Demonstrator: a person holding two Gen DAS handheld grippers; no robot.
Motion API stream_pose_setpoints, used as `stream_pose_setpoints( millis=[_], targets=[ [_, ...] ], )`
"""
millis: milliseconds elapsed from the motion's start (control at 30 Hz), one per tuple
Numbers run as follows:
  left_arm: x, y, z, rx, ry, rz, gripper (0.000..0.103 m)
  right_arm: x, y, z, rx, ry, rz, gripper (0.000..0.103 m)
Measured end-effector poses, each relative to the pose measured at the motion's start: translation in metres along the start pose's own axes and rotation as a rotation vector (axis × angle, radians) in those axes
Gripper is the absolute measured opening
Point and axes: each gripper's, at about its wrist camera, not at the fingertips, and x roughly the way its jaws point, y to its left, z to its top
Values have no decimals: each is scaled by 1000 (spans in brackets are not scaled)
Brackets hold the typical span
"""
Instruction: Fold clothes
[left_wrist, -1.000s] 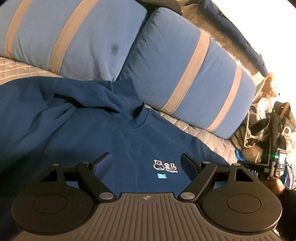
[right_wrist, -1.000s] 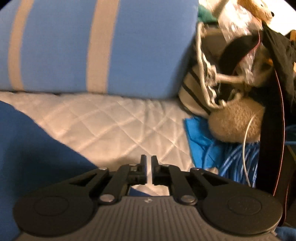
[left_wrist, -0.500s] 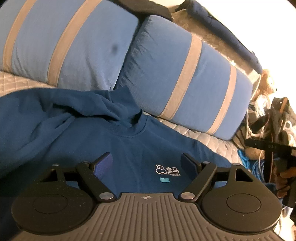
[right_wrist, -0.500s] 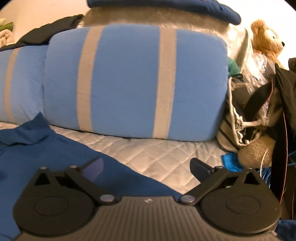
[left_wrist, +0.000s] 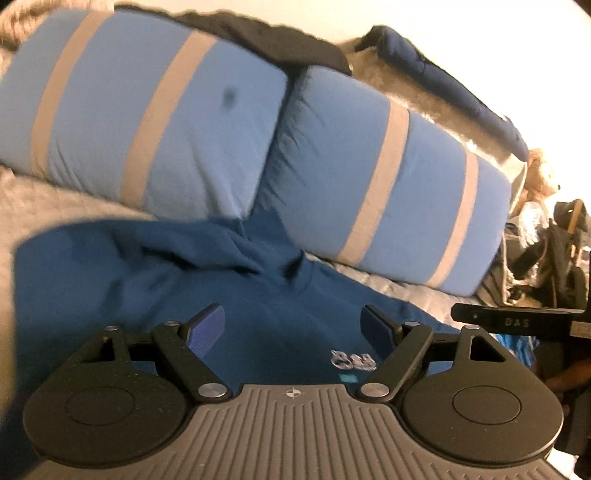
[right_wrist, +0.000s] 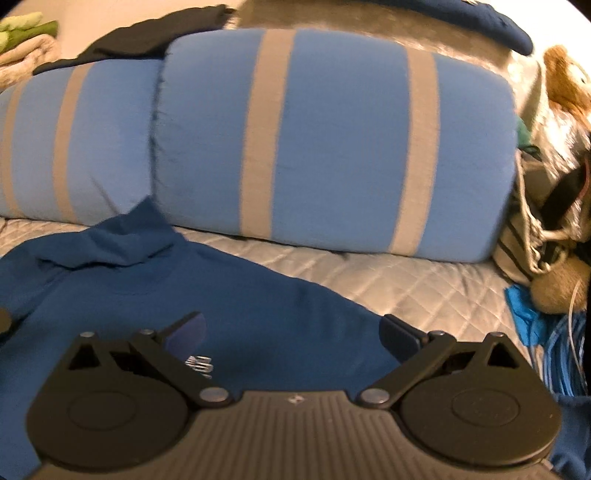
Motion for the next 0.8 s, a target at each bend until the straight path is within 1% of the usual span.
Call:
stream_pose_setpoints(
  millis=[167, 267, 400, 467, 600, 667, 800],
  targets=[
    [-39, 1, 36, 117, -70, 49, 81, -11, 31, 13, 23, -41, 55, 103],
    [-62, 9, 60, 134, -109, 100, 81, -16, 51, 21, 22, -57, 100, 103],
    [-86, 18, 84, 167, -144, 152, 81, -21, 74, 24, 33, -72, 123, 103],
    [-97, 22, 93, 191, -155, 184, 81, -21, 83, 21, 49, -66, 141, 103],
    [-109, 27, 105, 229, -175, 211, 81, -19, 102, 10, 86, -55, 177, 103],
    [-111, 32, 106, 220, -184, 223, 81, -16, 109, 0, 114, -49, 191, 103],
    [-103, 42, 103, 212, -159, 255, 81, -4, 116, -26, 189, -16, 215, 103]
  ],
)
